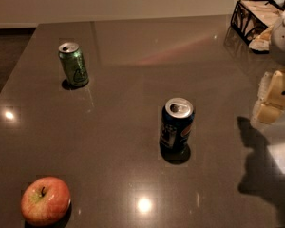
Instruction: Move pepsi can near green can
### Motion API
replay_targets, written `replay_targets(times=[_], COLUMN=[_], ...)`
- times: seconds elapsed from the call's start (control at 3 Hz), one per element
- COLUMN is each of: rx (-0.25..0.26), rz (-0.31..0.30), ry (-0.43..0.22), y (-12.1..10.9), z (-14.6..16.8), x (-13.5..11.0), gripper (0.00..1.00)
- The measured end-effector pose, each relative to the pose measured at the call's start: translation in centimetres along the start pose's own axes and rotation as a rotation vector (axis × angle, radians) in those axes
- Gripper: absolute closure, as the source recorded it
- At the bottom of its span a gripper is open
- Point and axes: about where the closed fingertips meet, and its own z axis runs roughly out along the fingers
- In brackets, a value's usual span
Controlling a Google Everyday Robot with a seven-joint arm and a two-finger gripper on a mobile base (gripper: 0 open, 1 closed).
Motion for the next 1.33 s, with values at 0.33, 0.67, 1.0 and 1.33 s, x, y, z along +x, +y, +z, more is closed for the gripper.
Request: replay_targets(times=[0.33,0.67,1.0,1.33], rx=[0.0,-0.023,-0.044,-0.088], rz=[0.0,-0.009,-0.023,-0.048], ry=[0.0,-0.029,-0.078,-0.186], y=[0.0,0.3,1.2,3.3], z=[0.0,0.2,0.8,2.1], x=[0.0,-0.6,-1.8,-5.1], gripper=[0.0,0.0,0.0,0.0])
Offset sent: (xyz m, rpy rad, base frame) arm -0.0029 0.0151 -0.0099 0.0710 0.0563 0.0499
